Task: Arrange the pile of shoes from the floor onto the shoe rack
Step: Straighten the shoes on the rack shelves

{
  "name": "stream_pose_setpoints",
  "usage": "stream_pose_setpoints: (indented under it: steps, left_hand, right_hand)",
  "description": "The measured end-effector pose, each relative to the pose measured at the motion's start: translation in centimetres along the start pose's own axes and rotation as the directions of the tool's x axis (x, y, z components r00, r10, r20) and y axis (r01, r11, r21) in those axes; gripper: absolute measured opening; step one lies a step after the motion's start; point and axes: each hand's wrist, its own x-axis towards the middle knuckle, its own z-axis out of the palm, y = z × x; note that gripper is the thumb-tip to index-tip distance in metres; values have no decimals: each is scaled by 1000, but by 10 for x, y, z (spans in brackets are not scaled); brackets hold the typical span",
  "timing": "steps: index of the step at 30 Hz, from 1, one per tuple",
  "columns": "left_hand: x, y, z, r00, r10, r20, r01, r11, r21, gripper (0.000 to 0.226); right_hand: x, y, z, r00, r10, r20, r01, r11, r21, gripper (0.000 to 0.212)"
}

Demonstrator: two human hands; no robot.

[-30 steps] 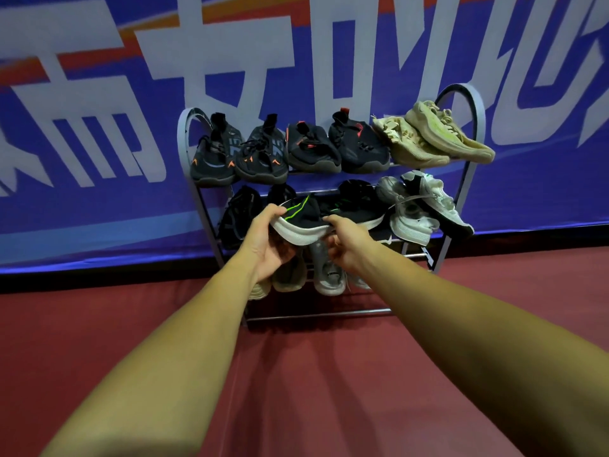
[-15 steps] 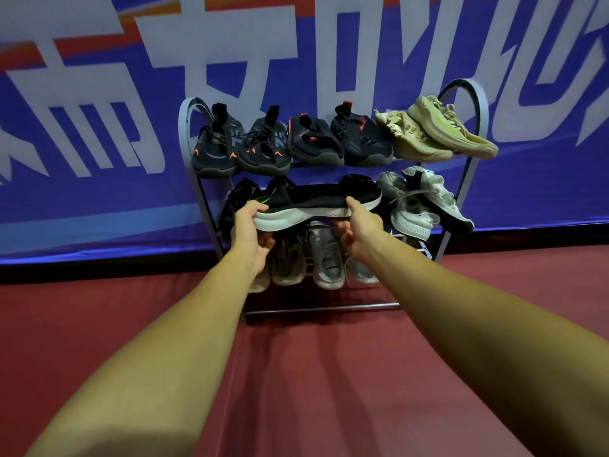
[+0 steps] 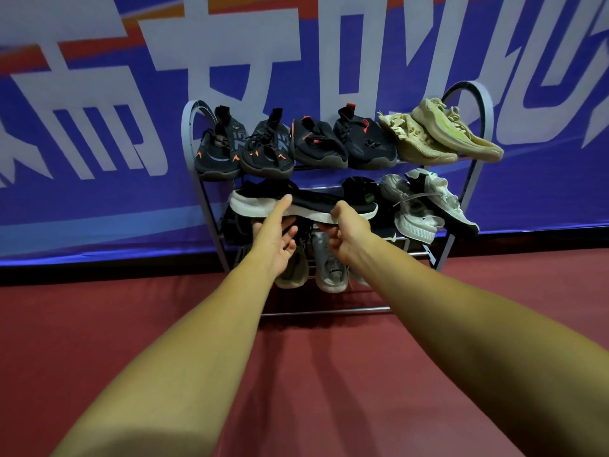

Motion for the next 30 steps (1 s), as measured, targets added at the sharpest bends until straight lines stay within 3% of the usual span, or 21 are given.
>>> stream_pose_setpoints:
  steps: [7,10,15,24,30]
  left_hand:
    - [11,-1,7,992,12,-128,-23,997,-80,56]
    - [16,2,4,985,24,-173,-38,996,-75,55]
    - [21,4,-5,976,50,-211,-53,999,-10,60]
    - [24,-1,-2,990,111,-87,-107,993,53,75]
    - [29,-9,-1,962,143,-233,-120,987,110,46]
  right_hand:
    - [-5,3,11,997,13,77,-8,998,-66,16]
    - [3,3,5,999,14,32,-12,998,-65,26]
    - [21,-1,-17,999,-43,-22,41,998,-57,25]
    - [18,6,-36,992,-44,122,54,995,-83,4]
    - [15,3,-42,966,20,256,30,981,-190,21]
